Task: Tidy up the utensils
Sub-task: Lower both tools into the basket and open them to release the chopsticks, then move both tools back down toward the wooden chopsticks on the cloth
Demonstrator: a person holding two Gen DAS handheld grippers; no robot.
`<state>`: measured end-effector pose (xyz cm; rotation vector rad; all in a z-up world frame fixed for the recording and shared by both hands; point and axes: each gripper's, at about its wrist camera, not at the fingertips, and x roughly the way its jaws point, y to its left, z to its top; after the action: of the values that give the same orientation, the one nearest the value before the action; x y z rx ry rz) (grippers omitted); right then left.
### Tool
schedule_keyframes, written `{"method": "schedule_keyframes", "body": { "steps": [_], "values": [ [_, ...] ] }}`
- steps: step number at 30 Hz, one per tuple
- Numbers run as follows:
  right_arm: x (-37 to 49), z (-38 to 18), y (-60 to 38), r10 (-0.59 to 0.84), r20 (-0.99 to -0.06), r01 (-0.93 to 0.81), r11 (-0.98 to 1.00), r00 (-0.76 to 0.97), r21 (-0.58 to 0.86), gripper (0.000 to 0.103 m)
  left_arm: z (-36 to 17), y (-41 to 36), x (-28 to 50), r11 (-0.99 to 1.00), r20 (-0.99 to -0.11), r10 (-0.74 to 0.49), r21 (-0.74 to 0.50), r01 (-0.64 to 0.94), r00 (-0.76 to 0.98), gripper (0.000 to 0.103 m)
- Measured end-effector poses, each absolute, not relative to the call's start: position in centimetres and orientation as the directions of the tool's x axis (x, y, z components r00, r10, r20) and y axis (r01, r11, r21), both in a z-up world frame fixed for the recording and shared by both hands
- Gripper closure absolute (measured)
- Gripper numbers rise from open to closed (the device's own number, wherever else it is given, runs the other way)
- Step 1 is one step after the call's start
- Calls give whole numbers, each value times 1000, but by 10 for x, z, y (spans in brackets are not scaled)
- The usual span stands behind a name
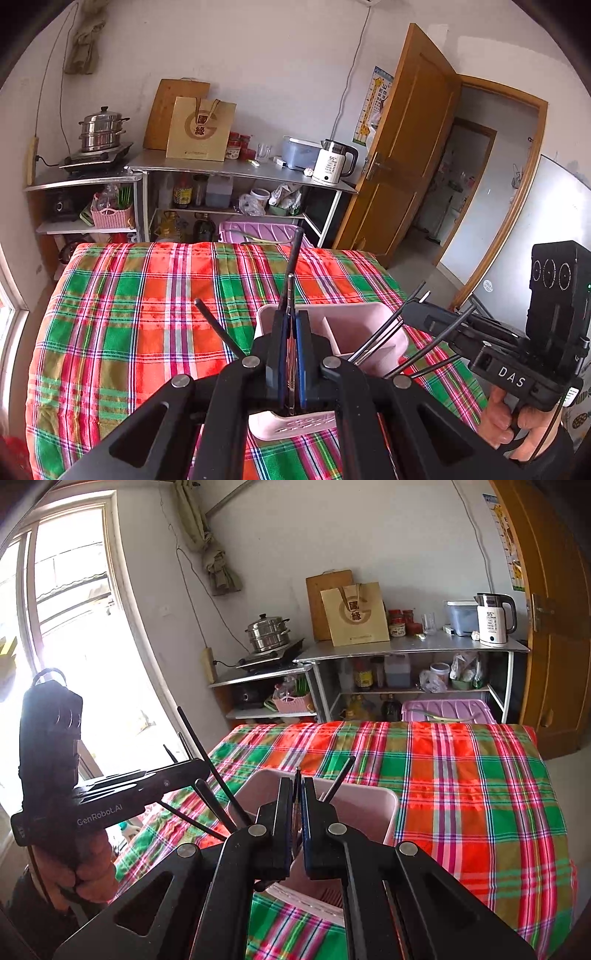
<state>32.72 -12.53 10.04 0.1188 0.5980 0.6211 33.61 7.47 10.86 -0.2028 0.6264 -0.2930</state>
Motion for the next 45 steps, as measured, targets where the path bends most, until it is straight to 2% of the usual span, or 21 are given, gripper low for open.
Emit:
{"method": "schedule_keyframes", "body": {
  "steps": [4,6,14,19,21,27,35,43,45],
  "values": [
    [323,102,-128,577,-489,-512,814,654,275,97,109,76,333,939,-546,-328,-278,203,771,99],
    [321,104,-131,572,-486,-506,818,661,275,93,110,77,330,942,-543,-320,-273,197,777,99],
    [303,120,-147,559,-451,-490,828,695,272,92,128,83,304,938,-505,-320,-286,195,802,96],
    [272,129,-163,553,-415,-483,833,723,268,92,139,88,268,938,-463,-320,-277,208,827,94],
    [258,128,-167,551,-412,-483,834,725,267,91,139,88,251,939,-454,-319,-270,213,832,89],
    [215,113,-178,554,-412,-487,832,723,264,91,118,88,198,941,-456,-320,-252,224,830,89],
    [168,78,-182,558,-447,-494,829,699,263,91,68,86,154,946,-515,-308,-253,202,800,89],
    [159,43,-180,566,-510,-481,823,648,302,91,10,74,155,947,-635,-316,-255,195,705,89],
    [161,37,-179,561,-524,-471,826,641,308,87,2,71,157,947,-649,-315,-258,189,692,89]
  ]
}}
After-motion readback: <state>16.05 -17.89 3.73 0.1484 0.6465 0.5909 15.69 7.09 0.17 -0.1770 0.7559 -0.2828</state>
